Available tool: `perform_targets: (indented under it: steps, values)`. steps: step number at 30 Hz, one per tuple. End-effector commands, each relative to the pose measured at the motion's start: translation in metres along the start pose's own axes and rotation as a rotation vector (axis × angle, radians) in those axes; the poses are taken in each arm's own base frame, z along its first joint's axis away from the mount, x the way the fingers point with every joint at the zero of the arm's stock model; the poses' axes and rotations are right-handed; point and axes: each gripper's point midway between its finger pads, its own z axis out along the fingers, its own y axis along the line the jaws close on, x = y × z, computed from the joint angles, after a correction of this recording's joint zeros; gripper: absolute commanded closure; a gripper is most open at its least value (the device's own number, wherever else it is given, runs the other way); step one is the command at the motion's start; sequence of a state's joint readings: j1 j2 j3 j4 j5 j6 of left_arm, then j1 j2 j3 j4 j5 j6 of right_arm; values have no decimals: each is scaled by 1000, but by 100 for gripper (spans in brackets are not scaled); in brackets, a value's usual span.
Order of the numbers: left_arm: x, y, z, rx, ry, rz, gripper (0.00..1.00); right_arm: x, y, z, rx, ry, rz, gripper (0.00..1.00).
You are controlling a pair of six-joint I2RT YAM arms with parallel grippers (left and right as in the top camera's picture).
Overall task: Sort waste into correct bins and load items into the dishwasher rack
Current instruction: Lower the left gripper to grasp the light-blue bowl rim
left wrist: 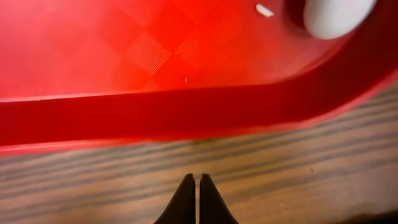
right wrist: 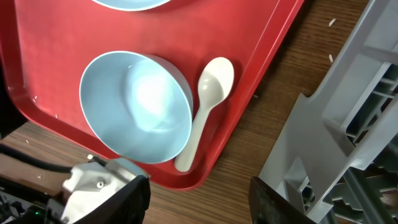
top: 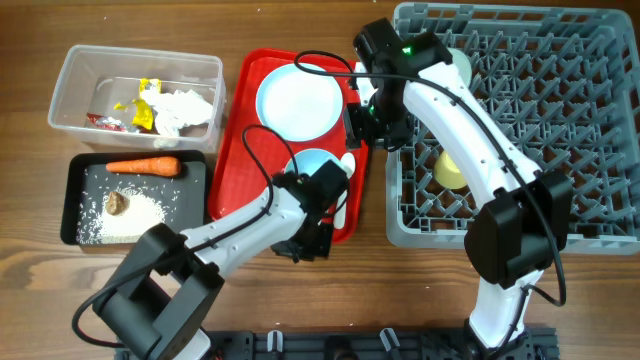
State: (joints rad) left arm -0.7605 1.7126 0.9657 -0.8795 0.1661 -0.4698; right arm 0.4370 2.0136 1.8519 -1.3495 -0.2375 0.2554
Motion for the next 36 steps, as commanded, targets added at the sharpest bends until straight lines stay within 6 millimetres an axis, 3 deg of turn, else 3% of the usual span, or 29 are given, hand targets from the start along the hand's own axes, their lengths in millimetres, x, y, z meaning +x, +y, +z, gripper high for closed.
perform_targets:
  steps: [1, 36]
  values:
    - [-2, -6, 2, 27, -23, 3, 96, 2, -2, -2, 11, -5, -23, 46]
    - [-29, -23, -1, 95, -134, 32, 96, 3, -2, -2, 12, -2, -47, 46]
